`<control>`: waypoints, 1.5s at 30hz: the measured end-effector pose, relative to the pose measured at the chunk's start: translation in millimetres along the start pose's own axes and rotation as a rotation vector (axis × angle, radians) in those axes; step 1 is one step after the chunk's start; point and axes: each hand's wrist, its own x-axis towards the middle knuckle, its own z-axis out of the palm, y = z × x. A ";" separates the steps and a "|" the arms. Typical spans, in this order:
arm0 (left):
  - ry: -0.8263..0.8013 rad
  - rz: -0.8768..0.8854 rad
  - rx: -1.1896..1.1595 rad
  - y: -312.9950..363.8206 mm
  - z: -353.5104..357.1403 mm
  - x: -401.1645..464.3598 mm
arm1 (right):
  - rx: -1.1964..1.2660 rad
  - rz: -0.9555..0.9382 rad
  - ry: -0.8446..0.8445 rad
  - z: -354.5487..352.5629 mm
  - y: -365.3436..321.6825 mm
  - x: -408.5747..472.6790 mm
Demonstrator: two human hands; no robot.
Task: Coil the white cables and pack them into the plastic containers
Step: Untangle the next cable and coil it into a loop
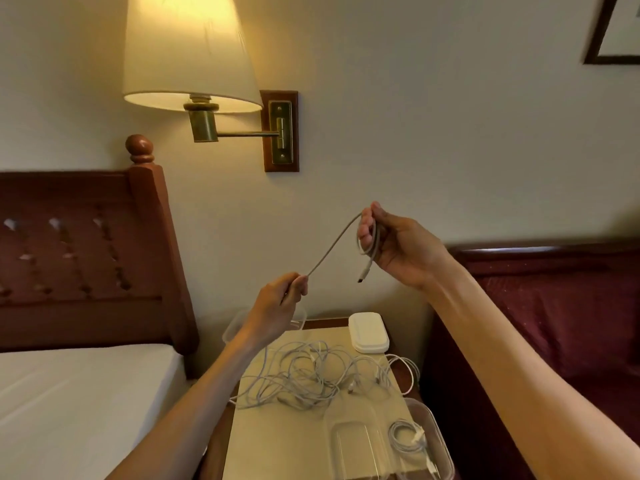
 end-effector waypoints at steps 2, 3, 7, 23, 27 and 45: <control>-0.100 0.045 0.120 6.2 5.2 -10.2 | -0.168 -0.057 0.071 -5.7 2.6 0.1; -0.201 0.088 0.215 15.9 7.1 -13.3 | -0.272 -0.081 0.104 -7.0 7.8 0.3; -0.356 0.316 0.413 56.4 2.5 -9.3 | -0.681 -0.156 0.175 -11.3 40.3 3.2; 0.024 0.420 0.418 70.7 -30.8 39.0 | -0.537 0.030 -0.156 -8.0 46.4 -9.9; -0.003 0.325 0.176 70.6 -22.1 42.1 | -0.257 0.030 -0.177 -5.6 44.8 -7.1; -0.047 0.031 0.057 20.8 9.0 -8.0 | -0.062 -0.073 -0.099 12.9 -16.2 17.6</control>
